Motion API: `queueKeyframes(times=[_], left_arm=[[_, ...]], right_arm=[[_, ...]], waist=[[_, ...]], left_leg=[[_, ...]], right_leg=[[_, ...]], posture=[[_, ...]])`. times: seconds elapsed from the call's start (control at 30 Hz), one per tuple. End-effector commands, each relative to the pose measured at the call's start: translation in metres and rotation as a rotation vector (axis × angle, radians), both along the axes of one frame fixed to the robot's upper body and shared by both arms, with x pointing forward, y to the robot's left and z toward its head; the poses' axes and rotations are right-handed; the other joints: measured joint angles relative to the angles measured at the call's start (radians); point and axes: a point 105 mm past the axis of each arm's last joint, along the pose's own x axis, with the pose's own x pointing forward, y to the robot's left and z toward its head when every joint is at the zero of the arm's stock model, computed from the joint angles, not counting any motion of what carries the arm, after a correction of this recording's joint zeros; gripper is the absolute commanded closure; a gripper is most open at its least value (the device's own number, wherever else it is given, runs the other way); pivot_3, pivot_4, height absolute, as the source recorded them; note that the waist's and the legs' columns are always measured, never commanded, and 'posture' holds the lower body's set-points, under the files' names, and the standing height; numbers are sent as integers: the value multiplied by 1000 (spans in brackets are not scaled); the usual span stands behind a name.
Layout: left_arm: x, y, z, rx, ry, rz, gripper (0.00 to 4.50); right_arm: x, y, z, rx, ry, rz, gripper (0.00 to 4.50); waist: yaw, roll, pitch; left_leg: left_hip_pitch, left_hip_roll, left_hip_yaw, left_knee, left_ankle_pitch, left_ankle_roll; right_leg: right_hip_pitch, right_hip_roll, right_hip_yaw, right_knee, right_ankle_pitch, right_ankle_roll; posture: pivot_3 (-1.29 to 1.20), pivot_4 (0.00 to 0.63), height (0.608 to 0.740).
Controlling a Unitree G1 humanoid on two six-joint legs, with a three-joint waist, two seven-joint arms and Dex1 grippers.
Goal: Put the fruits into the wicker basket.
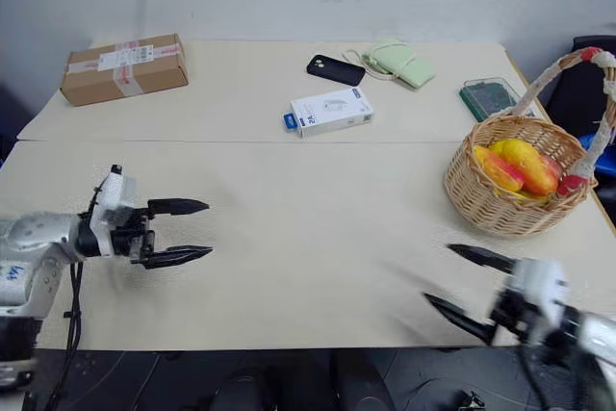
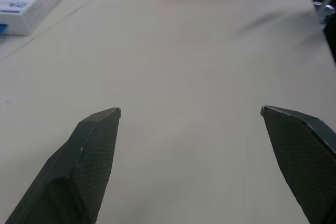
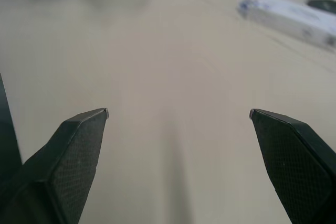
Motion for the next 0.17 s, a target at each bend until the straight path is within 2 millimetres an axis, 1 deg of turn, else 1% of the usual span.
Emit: queueKeyframes(times=[0.03, 0.1, 0.17], left_arm=[[0, 2, 5, 68, -110, 26, 0], [-2, 3, 2, 79, -125, 37, 0], [-4, 3, 1, 72, -122, 42, 0]], right_arm=[[17, 13, 5, -23, -53, 35, 42], [30, 18, 5, -24, -81, 35, 42], [36, 19, 4, -27, -92, 34, 42]], waist=[[8, 0, 0], [12, 0, 0], [14, 0, 0]], left_leg=[[-1, 0, 0, 0, 0, 0], [-2, 0, 1, 0, -1, 1], [-2, 0, 1, 0, -1, 2]], right_leg=[[-1, 0, 0, 0, 0, 0], [-1, 0, 0, -2, 0, 0], [-2, 0, 0, -4, 0, 0]], posture=[[0, 150, 740], [0, 150, 740], [0, 150, 740]])
